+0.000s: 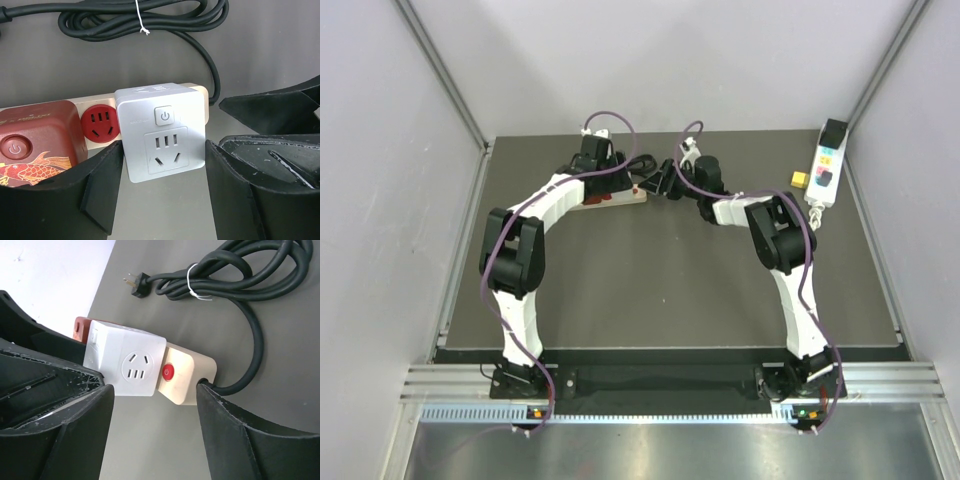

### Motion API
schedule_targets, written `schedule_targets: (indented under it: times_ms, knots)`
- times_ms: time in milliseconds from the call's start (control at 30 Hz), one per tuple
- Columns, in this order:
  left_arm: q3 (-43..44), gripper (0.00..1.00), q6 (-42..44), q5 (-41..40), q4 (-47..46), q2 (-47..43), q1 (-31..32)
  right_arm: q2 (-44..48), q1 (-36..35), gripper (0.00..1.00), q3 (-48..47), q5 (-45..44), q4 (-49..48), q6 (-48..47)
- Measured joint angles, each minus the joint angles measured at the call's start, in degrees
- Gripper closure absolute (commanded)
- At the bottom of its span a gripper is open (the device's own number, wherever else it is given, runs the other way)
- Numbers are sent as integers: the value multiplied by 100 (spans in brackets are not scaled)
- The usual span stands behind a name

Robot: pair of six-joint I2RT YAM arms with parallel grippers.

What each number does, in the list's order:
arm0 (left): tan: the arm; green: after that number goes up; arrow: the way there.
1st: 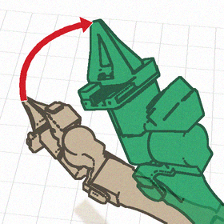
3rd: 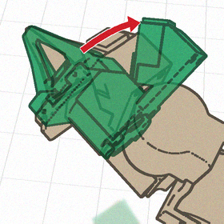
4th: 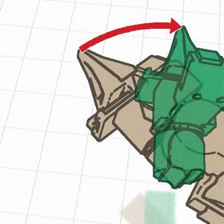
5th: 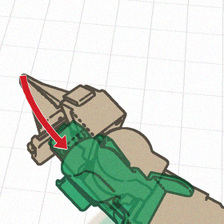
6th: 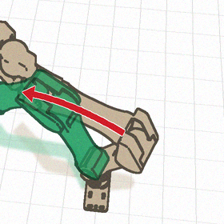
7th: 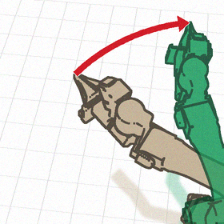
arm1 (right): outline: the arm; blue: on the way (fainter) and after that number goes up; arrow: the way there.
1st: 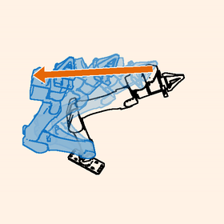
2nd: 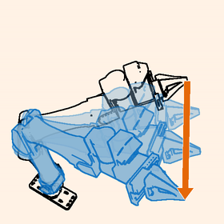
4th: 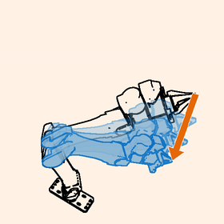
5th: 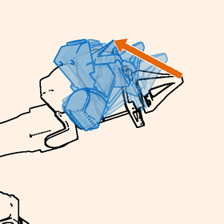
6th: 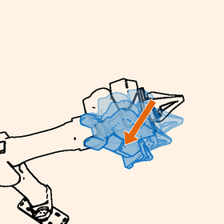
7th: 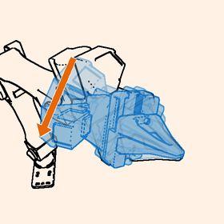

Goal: Pull the plug off the socket

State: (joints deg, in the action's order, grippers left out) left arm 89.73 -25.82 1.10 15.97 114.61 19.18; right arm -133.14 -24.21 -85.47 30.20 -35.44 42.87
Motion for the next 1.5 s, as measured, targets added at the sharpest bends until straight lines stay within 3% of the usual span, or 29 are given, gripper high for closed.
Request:
schedule_targets:
  times_ms: [667, 1033, 1433, 1500]
  knots:
    - [4, 100, -68, 103, 2, -227, -11, -15, -2, 28, 262, 68, -422, 1043]
    - [4, 100, -129, 229, 9, -238, -37, -273, -4, 34, 258, 39, -525, 1506]
    - [-98, 100, -179, 275, -33, -291, -42, -649, -17, 50, -184, 9, -538, 1685]
    - [-107, 100, -188, 273, -42, -293, -46, -664, -17, 58, -199, 9, -538, 1718]
